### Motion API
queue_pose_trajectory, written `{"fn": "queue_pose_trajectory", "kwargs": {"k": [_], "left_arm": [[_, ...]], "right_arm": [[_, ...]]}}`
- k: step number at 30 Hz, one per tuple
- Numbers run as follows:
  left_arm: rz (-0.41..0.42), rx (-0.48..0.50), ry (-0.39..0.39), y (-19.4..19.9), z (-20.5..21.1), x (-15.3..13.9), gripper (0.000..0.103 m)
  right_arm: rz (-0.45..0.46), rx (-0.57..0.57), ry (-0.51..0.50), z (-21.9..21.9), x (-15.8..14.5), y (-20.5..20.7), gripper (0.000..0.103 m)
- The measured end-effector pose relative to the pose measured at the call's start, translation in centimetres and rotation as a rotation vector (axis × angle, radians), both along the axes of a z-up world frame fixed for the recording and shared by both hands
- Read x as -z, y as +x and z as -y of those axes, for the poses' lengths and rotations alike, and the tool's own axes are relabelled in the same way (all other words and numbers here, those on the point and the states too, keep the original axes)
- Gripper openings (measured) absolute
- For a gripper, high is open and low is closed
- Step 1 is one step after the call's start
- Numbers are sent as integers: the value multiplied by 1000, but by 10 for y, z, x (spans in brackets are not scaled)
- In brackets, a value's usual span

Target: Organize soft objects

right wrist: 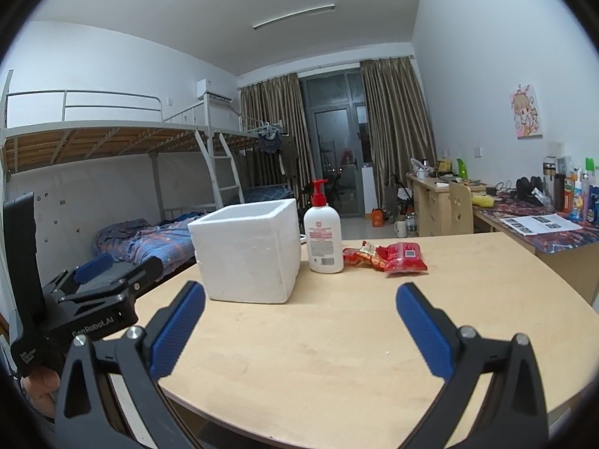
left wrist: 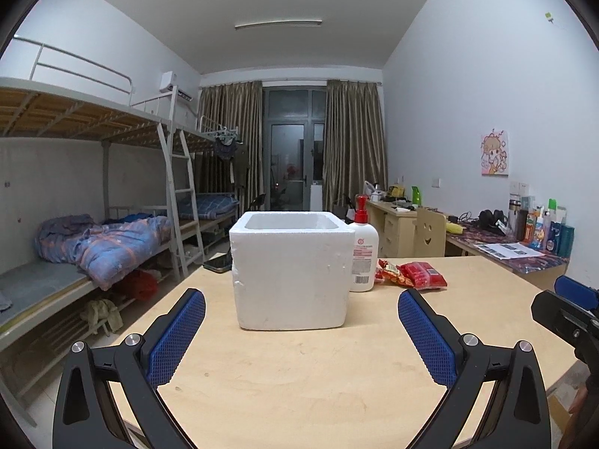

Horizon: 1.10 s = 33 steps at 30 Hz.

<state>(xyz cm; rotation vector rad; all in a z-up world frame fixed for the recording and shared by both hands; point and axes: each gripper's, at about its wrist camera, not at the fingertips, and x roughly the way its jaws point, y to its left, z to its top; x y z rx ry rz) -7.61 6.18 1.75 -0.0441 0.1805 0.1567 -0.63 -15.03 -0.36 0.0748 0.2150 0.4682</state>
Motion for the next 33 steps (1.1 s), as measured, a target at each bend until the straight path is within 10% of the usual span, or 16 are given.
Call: {"fn": "queue_pose_trajectory", "kwargs": {"k": [33], "left_arm": [[-18, 14, 30, -6, 11, -2, 103]], "right_arm": [[-2, -14, -4, -1, 2, -5, 103]]}}
